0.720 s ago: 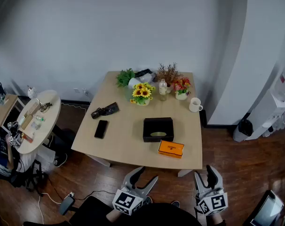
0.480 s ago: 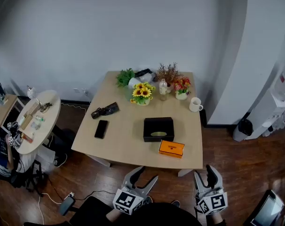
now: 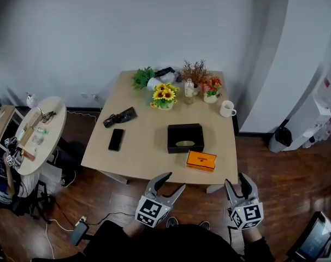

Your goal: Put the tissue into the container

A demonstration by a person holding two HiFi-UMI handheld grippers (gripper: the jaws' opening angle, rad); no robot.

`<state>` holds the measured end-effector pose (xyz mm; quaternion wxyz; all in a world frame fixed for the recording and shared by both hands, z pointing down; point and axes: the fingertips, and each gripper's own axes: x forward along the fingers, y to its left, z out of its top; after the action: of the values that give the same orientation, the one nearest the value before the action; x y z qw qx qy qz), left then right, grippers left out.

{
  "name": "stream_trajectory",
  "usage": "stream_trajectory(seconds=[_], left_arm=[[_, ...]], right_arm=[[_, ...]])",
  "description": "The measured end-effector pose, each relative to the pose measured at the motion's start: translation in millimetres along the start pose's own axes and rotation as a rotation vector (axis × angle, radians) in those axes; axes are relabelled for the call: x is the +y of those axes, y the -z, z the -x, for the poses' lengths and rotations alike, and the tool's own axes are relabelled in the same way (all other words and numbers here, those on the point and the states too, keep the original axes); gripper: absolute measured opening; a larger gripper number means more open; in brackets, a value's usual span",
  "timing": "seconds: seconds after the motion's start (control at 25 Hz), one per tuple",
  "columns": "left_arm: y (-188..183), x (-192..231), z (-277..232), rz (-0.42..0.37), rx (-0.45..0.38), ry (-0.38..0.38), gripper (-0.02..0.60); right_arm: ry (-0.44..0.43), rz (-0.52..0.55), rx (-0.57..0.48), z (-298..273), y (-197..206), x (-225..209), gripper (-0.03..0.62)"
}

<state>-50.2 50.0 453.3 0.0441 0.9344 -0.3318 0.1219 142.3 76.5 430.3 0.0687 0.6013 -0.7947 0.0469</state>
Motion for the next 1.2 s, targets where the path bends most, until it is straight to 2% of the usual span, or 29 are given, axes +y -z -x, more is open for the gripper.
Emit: stream_trajectory(seconds=[0.32, 0.44, 0.68, 0.8, 1.2], left_arm=[[44.9, 40.7, -50.8, -0.127, 0.105, 0.051, 0.233], [64.6, 41.0, -70.4, -0.114, 0.154, 0.084, 0.235], [96.5, 44.5, -109.8, -0.126, 0.252, 0.101, 0.235], [115.7, 49.6, -129.3, -0.137, 0.308, 0.090, 0.235], [173.1, 60.0, -168.5, -0.085, 0.495, 0.052, 0.236]], right_arm=[[0.049, 0.025, 0.141, -62.0, 45.3, -5.1, 0.232], [0.049, 0.029, 0.219, -73.3, 71.8, -2.6, 0.235], [-0.007, 0.029, 0.314, -98.2, 115.5, 1.7, 0.246], [-0.036, 0.013, 0.349, -114.7, 138.0, -4.6, 0.254], [-0.113, -0.084, 0.477, -145.7, 207.6, -31.5, 0.267]])
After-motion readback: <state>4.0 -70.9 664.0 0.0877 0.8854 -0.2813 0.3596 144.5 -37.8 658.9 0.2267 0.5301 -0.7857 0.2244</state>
